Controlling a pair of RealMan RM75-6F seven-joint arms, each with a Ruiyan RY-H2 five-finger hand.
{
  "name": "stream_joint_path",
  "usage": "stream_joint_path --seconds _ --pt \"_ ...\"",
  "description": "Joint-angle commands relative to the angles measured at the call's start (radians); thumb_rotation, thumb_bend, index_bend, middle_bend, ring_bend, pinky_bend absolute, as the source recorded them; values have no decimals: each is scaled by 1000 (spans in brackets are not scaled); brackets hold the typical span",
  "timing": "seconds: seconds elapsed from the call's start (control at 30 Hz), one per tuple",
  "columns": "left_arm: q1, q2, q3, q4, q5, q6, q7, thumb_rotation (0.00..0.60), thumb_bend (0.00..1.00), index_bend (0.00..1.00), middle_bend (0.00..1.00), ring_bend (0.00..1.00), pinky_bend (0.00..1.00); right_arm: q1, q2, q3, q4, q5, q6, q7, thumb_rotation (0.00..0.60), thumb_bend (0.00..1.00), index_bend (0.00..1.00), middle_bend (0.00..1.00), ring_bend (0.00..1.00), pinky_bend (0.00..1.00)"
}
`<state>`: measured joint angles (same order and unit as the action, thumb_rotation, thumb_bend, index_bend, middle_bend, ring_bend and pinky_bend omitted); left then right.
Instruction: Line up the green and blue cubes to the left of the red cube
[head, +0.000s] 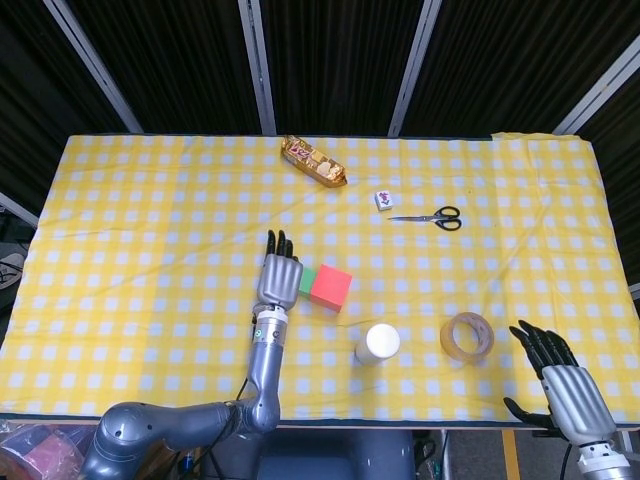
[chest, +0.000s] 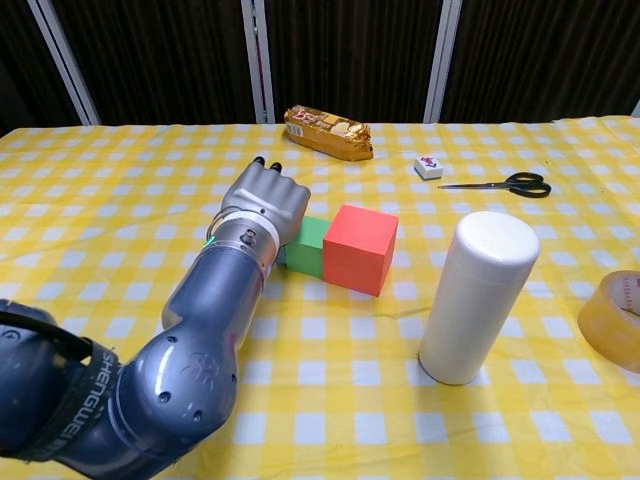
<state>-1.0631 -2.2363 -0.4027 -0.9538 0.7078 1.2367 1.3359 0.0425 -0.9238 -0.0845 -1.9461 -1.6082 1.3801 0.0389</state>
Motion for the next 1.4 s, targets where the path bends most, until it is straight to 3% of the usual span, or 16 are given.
stream_joint_path --seconds 0.03,0.53,0.87,1.13,1.4 --pt "-1 -1 0 1 5 1 0 600 376 347 126 0 0 0 0 0 0 1 0 1 600 282 61 0 30 0" --pt "9 27 -3 -70 20 49 43 600 376 302 120 0 0 3 -1 -1 -2 -1 -7 -4 600 283 61 0 30 0" --pt "47 114 4 -236 29 115 85 600 376 307 119 0 0 4 -3 1 -2 0 -8 -7 600 282 63 0 30 0" --pt "119 237 21 -395 -2 143 85 600 376 282 117 0 0 -2 4 -1 -5 -11 7 2 600 282 64 0 30 0" --pt "291 536 121 -776 81 138 -108 600 376 217 72 0 0 -8 6 -1 1 -9 16 2 600 281 63 0 30 0"
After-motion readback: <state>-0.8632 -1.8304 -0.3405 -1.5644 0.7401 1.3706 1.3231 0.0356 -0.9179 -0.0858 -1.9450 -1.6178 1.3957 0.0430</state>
